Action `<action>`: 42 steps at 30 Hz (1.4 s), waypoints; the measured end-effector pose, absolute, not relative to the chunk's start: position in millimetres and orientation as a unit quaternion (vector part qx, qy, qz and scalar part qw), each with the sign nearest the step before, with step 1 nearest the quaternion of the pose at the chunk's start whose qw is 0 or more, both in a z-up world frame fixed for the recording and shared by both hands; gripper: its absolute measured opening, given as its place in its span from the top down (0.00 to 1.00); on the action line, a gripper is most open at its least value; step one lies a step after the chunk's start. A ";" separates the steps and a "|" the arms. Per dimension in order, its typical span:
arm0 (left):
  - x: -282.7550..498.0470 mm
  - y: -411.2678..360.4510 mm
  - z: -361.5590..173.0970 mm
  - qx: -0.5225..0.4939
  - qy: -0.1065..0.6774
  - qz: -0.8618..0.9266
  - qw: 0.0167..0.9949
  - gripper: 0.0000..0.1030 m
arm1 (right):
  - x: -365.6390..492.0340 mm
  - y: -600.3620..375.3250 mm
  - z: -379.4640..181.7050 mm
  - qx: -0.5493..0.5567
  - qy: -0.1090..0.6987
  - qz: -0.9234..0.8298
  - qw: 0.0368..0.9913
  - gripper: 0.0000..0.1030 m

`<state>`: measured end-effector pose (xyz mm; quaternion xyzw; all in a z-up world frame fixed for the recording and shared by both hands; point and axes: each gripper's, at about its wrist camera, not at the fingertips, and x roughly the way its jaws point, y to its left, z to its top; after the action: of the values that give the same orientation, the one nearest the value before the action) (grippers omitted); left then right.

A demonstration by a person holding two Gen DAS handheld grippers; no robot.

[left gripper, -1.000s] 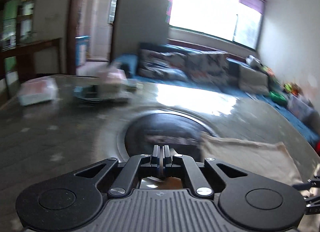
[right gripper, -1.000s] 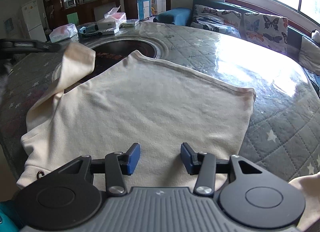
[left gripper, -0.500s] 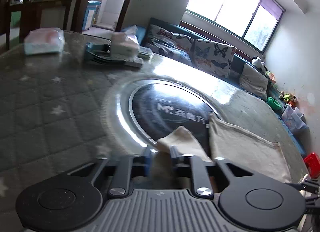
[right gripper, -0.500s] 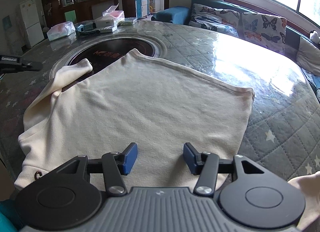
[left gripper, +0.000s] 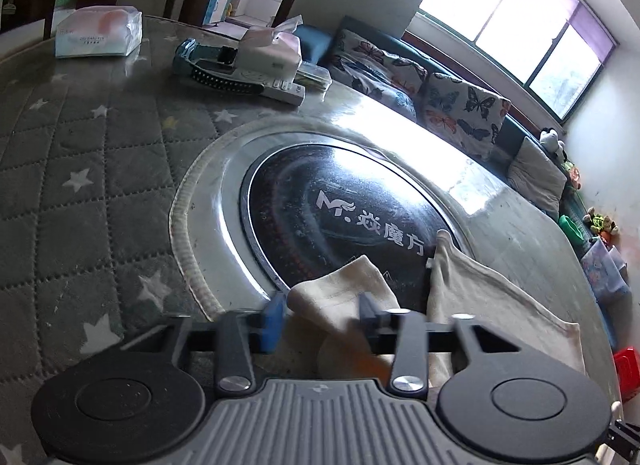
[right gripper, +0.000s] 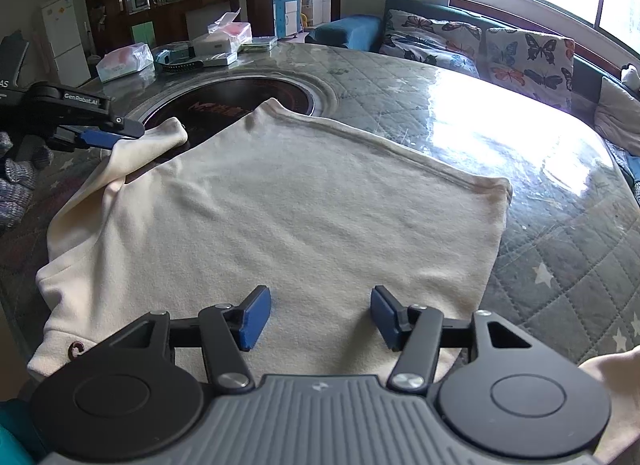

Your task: Fold clothes

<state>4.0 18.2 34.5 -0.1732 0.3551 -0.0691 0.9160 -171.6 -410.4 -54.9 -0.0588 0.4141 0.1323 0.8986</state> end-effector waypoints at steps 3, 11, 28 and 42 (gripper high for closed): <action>1.6 22.5 36.5 -0.175 0.344 -0.058 0.921 0.93 | -171.6 -409.3 -55.1 -0.059 0.413 0.131 0.899 0.43; -12.3 42.1 46.1 -0.177 0.308 -0.023 0.935 0.95 | -173.0 -408.0 -54.6 -0.063 0.413 0.127 0.900 0.43; -61.3 130.5 15.8 -0.122 0.332 0.069 0.933 0.89 | -172.0 -406.8 -53.2 -0.074 0.414 0.125 0.899 0.40; -59.0 -5.8 42.9 -0.073 0.342 -0.195 0.916 0.89 | -137.5 -433.1 -43.1 -0.053 0.400 0.085 0.911 0.41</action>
<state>-59.0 -5.8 43.0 -0.0733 0.3415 -0.1951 0.9165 -137.5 -433.1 -43.1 -0.0529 0.4001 0.0855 0.9110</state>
